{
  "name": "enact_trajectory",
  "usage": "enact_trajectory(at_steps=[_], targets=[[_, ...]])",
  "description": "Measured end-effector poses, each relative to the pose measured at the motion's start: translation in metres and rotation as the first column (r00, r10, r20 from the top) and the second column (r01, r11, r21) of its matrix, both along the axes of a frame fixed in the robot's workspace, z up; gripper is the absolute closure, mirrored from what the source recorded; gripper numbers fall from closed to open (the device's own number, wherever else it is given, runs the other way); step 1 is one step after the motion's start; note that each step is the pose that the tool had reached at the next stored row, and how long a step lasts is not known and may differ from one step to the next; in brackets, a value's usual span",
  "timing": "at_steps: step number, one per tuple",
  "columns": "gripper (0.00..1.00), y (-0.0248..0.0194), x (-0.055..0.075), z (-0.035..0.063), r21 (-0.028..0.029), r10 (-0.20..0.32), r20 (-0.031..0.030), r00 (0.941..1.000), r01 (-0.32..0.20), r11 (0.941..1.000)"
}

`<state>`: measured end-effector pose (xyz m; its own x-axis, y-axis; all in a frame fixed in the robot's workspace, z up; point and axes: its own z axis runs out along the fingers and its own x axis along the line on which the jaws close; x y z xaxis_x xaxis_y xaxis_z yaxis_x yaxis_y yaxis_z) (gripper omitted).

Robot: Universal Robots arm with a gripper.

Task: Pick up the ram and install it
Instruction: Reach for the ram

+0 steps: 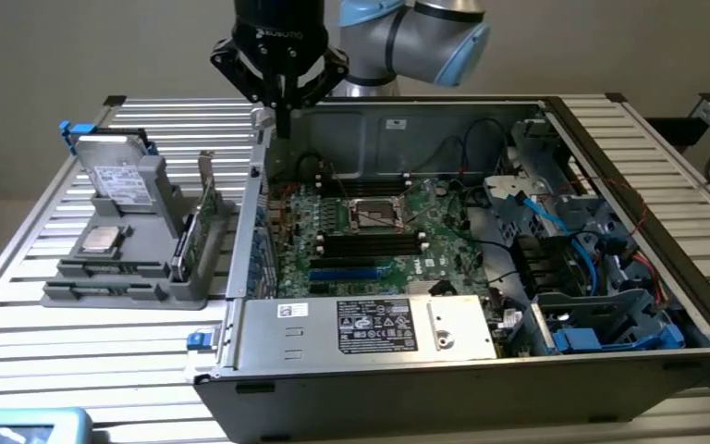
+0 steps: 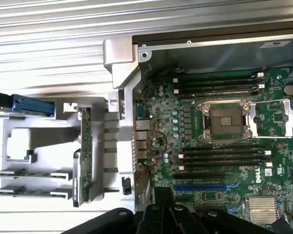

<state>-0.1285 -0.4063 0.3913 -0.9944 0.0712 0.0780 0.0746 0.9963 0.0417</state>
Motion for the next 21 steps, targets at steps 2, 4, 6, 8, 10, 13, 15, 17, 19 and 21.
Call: enact_trajectory(at_steps=[2, 4, 6, 8, 10, 13, 15, 17, 19, 21], targets=[[0.89, 0.0000, -0.008, -0.0015, -0.0003, 0.000, -0.0035, 1.0000, 0.000, 1.0000], [0.89, 0.0000, -0.017, -0.0030, -0.0002, 0.000, -0.0039, 1.0000, 0.000, 1.0000], [0.89, 0.0000, -0.026, -0.0045, -0.0002, 0.000, -0.0039, 1.0000, 0.000, 1.0000], [0.89, 0.0000, -0.035, -0.0059, -0.0001, 0.000, -0.0038, 1.0000, 0.000, 1.0000], [0.89, -0.0001, -0.044, -0.0071, -0.0001, 0.000, -0.0038, 1.0000, 0.000, 1.0000], [0.89, -0.0002, -0.058, -0.0087, -0.0002, 0.000, -0.0039, 1.0000, 0.000, 1.0000], [0.89, -0.0004, -0.067, -0.0098, -0.0002, 0.000, -0.0039, 1.0000, 0.000, 1.0000], [0.89, -0.0008, -0.077, -0.0106, -0.0002, 0.000, -0.0039, 1.0000, 0.000, 1.0000], [0.89, -0.0020, -0.086, -0.0115, -0.0002, 0.000, -0.0038, 1.0000, 0.000, 1.0000], [0.89, -0.0041, -0.094, -0.0123, -0.0002, 0.000, -0.0039, 1.0000, 0.000, 1.0000]])
